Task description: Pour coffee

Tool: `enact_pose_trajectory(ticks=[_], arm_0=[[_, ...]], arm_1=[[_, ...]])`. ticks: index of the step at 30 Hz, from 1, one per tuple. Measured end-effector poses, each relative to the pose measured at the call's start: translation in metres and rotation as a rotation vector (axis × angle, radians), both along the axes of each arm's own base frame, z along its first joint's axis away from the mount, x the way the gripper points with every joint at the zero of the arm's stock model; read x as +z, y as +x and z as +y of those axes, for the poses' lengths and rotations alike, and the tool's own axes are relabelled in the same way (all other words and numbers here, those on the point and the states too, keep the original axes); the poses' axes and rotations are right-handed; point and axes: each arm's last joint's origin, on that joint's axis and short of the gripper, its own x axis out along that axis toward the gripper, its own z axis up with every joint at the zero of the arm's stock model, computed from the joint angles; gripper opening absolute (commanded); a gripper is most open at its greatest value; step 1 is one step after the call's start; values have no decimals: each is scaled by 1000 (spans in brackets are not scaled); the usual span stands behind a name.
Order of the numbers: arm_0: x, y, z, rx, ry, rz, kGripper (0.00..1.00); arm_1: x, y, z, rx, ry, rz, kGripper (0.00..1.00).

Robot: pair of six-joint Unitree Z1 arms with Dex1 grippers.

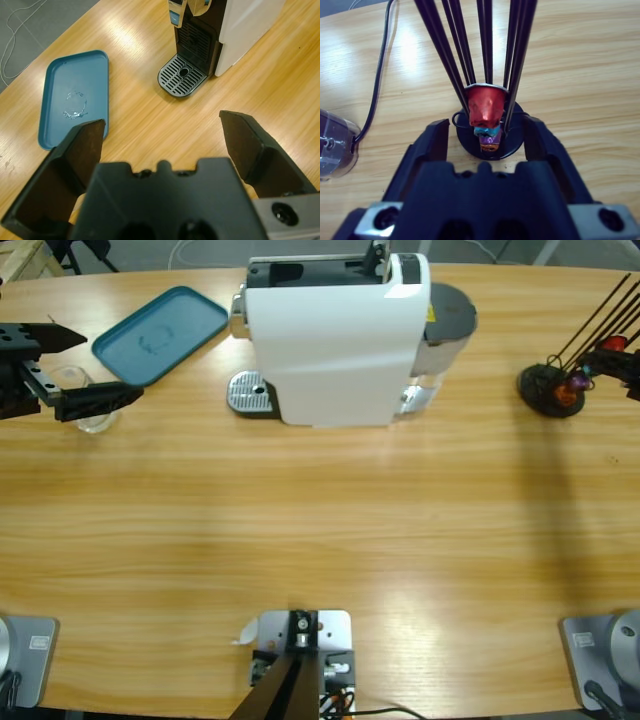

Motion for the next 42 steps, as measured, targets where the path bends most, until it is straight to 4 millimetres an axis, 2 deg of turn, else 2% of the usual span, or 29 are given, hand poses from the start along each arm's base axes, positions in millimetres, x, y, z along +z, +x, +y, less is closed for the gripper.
enact_pose_trajectory(ticks=[4,6,16,17,18,19,42], arm_0=[[0,0,0,1,0,2,1000],[0,0,0,2,0,3,1000],[-1,0,-1,-1,-3,6,1000],[-1,0,-1,-1,-2,6,1000],[-1,0,-1,-2,-2,6,1000],[-1,0,-1,-2,-2,7,1000],[-1,-1,-3,-5,-4,11,1000]], arm_1=[[0,0,0,0,0,-1,422],[0,0,0,0,0,-1,224],[1,1,0,-3,-1,-11,206],[1,1,0,-3,-1,-11,151],[1,1,0,-3,-1,-11,36],[1,1,0,-3,-1,-11,0],[4,2,0,-7,6,-15,0]])
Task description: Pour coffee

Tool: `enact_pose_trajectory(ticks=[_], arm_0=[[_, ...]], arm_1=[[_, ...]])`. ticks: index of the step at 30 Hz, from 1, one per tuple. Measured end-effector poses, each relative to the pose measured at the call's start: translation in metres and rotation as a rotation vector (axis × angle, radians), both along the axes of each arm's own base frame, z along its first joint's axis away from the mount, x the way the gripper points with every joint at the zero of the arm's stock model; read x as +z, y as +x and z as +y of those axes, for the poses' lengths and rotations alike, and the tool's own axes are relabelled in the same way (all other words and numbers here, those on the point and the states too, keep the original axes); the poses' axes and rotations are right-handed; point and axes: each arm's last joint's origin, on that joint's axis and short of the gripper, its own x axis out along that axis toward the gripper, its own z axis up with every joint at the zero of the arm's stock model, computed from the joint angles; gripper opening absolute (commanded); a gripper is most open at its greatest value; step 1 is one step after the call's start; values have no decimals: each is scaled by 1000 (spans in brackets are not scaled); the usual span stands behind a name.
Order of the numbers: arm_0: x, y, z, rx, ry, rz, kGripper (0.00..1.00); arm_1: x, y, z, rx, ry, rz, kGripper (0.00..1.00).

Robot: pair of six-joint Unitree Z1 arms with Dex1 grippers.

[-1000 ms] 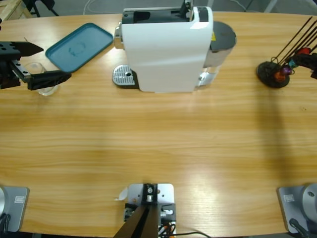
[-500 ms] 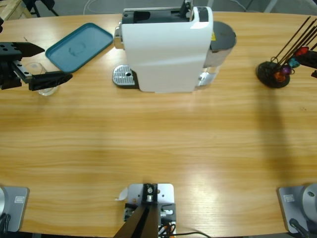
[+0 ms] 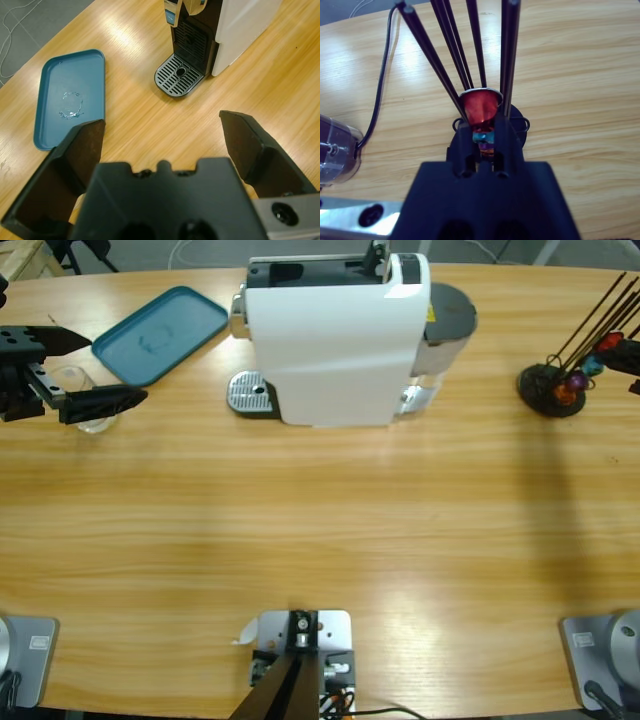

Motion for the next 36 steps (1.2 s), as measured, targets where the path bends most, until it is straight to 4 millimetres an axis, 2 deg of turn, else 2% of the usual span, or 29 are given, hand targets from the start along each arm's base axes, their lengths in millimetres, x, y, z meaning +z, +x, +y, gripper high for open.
enact_pose_trajectory(ticks=[7,18,26,29,33,36], arm_0=[[-2,-2,-4,-16,4,9,1000],[-3,-2,-6,-25,4,9,1000],[-4,-4,-8,-38,6,12,1000],[-4,-4,-8,-37,3,15,1000],[-4,-5,-7,-31,-6,19,991],[-1,-9,-4,-27,-14,10,991]], arm_1=[[13,0,0,-12,5,-6,0],[63,-13,-1,-23,10,-112,0],[88,-26,-1,-12,17,-149,0],[99,-37,12,154,31,-167,0],[97,-50,37,474,17,-132,0],[100,-57,49,616,4,-131,0]])
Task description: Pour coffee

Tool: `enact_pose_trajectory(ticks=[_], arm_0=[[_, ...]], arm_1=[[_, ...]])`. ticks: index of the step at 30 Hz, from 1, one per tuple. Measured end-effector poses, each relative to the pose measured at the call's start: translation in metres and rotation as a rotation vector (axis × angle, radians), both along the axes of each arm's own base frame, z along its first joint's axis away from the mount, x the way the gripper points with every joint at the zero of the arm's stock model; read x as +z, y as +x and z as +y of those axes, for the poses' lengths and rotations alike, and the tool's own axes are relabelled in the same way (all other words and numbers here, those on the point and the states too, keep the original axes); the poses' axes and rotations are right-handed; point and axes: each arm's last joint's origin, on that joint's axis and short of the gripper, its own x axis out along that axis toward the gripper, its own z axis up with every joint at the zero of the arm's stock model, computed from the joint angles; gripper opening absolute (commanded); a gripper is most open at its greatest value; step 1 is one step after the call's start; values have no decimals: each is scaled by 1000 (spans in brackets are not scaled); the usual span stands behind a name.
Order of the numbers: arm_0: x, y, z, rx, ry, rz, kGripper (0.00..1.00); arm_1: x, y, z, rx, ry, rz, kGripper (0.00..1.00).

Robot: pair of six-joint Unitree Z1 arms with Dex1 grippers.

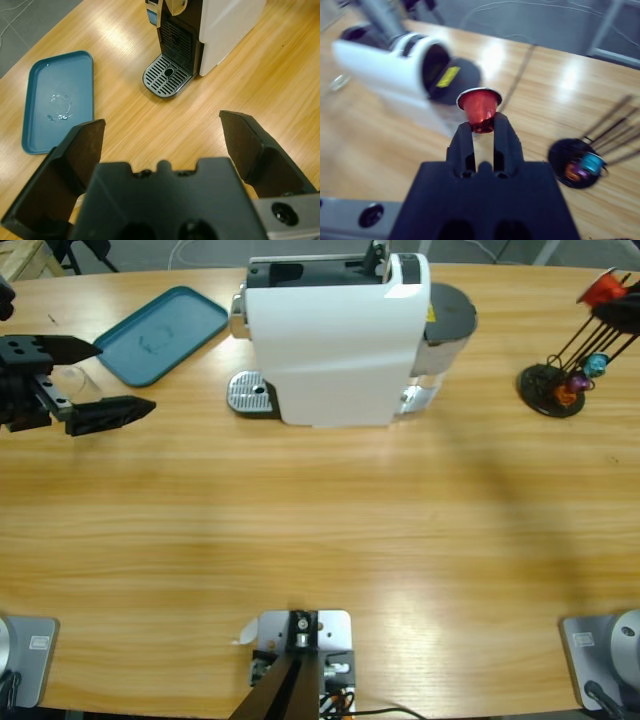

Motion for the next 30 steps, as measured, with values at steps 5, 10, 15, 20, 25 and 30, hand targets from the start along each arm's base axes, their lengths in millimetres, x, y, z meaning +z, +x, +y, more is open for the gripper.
enact_pose_trajectory(ticks=[5,10,15,20,25,30], arm_0=[[2,-13,13,11,35,10,988],[5,-22,24,20,38,1,987],[6,-24,26,21,33,-1,987],[5,-24,26,25,34,0,987],[2,-25,28,27,42,4,987],[0,-26,28,27,45,8,988]], arm_1=[[17,-3,26,210,-48,-53,0],[38,7,64,413,-123,-135,0],[52,18,108,552,-132,-152,0],[61,35,164,666,-143,-151,0],[67,61,208,720,-195,-178,0],[68,91,231,724,-267,-212,0]])
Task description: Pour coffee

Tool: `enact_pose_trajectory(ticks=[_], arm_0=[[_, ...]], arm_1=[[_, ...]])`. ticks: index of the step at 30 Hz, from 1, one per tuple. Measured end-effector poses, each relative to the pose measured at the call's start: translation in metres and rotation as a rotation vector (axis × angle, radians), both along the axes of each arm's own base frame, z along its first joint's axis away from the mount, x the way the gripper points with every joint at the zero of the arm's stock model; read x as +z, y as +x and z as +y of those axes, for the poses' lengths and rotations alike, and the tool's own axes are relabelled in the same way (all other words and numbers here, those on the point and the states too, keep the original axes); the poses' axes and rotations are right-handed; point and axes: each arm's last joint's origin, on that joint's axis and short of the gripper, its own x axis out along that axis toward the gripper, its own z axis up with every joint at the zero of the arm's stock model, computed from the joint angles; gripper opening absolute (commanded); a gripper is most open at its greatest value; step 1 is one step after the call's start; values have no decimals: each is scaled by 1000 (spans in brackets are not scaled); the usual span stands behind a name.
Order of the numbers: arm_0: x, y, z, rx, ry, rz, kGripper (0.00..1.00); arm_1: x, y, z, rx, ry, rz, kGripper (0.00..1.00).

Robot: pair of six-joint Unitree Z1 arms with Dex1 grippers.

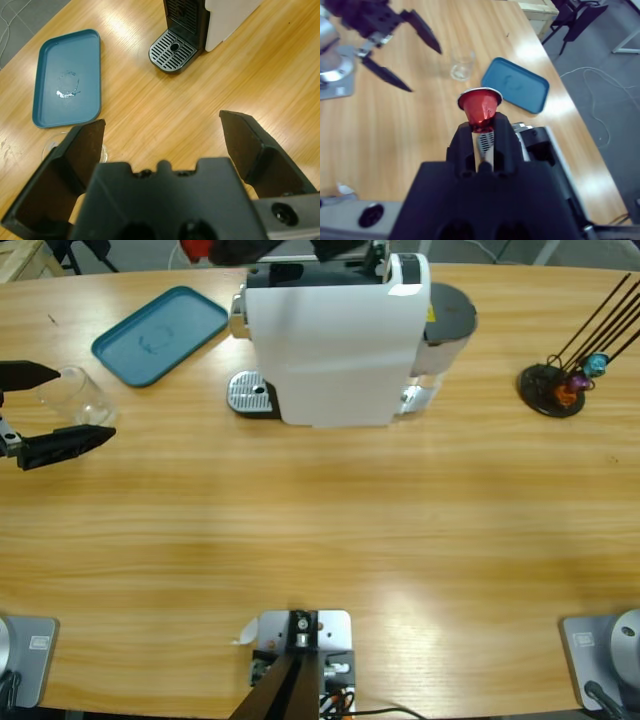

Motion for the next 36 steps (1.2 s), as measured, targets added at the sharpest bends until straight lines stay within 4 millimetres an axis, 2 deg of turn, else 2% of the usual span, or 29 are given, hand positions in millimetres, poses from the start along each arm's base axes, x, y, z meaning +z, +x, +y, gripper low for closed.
enact_pose_trajectory(ticks=[3,9,33,36], arm_0=[[-2,0,0,2,3,4,989],[-4,-1,1,4,7,6,988],[-9,1,-1,5,1,2,990],[-11,0,0,7,5,7,989]], arm_1=[[-2,17,0,-51,-54,-52,0],[-14,31,1,-93,-128,-77,0],[-42,50,7,-163,-235,-49,0],[-41,52,9,-165,-231,-52,0]])
